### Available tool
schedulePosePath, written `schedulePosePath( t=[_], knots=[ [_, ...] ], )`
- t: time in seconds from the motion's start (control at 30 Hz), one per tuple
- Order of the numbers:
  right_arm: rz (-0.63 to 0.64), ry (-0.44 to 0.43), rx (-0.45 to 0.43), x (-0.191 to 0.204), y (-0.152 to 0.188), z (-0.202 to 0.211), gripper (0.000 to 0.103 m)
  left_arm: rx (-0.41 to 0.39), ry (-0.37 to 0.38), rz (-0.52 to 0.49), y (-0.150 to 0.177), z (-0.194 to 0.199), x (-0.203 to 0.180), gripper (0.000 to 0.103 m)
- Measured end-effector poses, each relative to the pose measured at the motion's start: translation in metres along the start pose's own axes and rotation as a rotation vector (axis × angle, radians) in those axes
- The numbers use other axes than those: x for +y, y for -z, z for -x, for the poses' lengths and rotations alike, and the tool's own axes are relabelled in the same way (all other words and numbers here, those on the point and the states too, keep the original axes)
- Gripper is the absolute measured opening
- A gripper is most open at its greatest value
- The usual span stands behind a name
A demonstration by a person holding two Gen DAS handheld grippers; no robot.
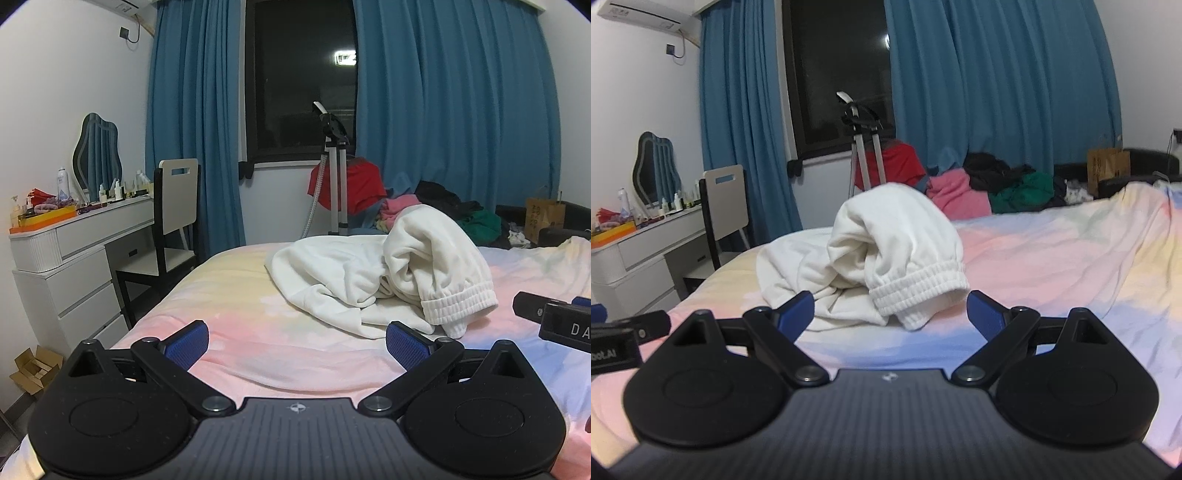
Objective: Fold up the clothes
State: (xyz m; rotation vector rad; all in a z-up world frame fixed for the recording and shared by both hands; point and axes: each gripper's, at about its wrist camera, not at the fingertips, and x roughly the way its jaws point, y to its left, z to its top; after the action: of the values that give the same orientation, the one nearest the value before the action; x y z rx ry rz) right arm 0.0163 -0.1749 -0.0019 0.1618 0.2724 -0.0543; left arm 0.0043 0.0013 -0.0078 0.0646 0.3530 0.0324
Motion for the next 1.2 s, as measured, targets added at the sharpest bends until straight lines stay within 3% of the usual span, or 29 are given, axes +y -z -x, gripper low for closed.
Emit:
schedulePosePath(
  t=[0.33,0.6,0.97,1.2],
  knots=[
    [-0.017,-0.028,0.071,0.002,0.0,-0.008,0.091,0.003,-0.011,0.002,0.001,-0.002,0.0,0.103],
    [0.012,-0.038,0.049,0.004,0.001,-0.004,0.089,0.015,0.003,-0.001,0.002,-0.003,-0.003,0.103],
    [-0.003,-0.044,0.039,0.0,0.0,-0.002,0.028,0.027,0.025,0.031,0.006,-0.006,0.003,0.103],
    [-0.006,-0.025,-0.037,0.001,-0.003,0.006,0.026,0.017,0.037,0.041,0.008,-0.007,0.004,0.103]
  ],
)
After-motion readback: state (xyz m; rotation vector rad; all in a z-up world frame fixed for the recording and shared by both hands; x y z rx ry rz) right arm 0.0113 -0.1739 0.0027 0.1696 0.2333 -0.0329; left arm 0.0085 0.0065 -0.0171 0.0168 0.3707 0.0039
